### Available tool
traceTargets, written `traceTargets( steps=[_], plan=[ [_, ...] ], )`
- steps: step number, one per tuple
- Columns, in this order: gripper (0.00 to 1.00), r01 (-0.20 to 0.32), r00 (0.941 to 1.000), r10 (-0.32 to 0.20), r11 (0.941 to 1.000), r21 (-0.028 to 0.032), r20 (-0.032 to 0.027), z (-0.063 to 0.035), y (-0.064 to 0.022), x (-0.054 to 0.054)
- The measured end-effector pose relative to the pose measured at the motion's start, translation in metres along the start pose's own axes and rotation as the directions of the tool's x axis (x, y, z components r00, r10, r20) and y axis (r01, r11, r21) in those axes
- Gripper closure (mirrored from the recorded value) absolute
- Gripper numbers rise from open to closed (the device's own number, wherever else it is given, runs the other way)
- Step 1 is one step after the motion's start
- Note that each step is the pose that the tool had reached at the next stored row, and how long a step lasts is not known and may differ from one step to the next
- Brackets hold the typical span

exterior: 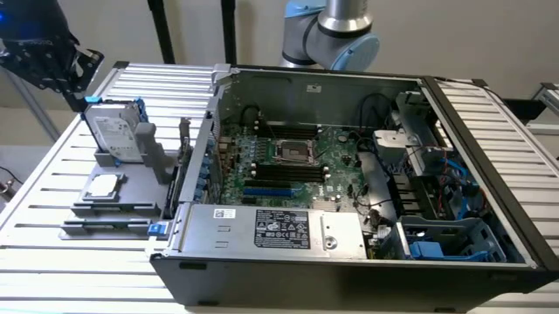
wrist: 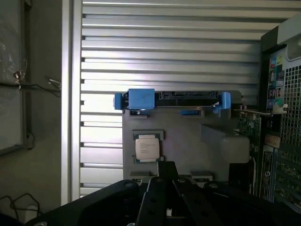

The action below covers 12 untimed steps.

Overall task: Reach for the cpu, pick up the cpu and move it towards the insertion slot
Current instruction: 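Pick up the cpu and move it towards the insertion slot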

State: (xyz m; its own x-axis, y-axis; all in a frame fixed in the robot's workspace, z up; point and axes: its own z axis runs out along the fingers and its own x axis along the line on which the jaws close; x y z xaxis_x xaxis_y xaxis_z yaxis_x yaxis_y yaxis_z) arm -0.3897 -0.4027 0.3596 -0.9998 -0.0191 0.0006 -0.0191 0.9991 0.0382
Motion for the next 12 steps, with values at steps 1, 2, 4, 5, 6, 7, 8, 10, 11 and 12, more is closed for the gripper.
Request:
traceTargets(
  steps=[1, 2, 4, 5, 6, 7, 8, 10, 11, 12],
  plan=[
    [0.89, 0.000, 1.0000, 0.000, 1.0000, 0.0001, 0.0000, -0.0001, 0.0000, 0.001],
    [0.89, 0.000, 1.0000, 0.000, 1.0000, 0.0000, 0.0001, 0.0000, 0.0000, 0.003],
    [0.89, 0.000, 1.0000, 0.000, 1.0000, 0.0000, 0.0003, 0.0004, 0.0001, 0.007],
    [0.89, 0.000, 1.0000, 0.000, 1.0000, 0.0001, 0.0003, 0.0006, 0.0002, 0.010],
    [0.89, 0.000, 1.0000, 0.000, 1.0000, 0.0002, 0.0003, 0.0008, 0.0002, 0.013],
    [0.89, 0.000, 1.0000, 0.000, 1.0000, 0.0007, 0.0003, 0.0011, 0.0002, 0.016],
    [0.89, 0.000, 1.0000, 0.000, 1.0000, 0.0017, 0.0003, 0.0013, 0.0003, 0.019],
    [0.89, 0.000, 1.0000, 0.000, 1.0000, 0.0044, 0.0002, 0.0017, 0.0003, 0.023],
    [0.89, 0.000, 1.0000, 0.000, 1.0000, 0.0061, 0.0001, 0.0019, 0.0004, 0.024],
    [0.89, 0.001, 1.0000, -0.001, 1.0000, 0.0084, 0.0002, 0.0022, 0.0004, 0.026]
  ],
)
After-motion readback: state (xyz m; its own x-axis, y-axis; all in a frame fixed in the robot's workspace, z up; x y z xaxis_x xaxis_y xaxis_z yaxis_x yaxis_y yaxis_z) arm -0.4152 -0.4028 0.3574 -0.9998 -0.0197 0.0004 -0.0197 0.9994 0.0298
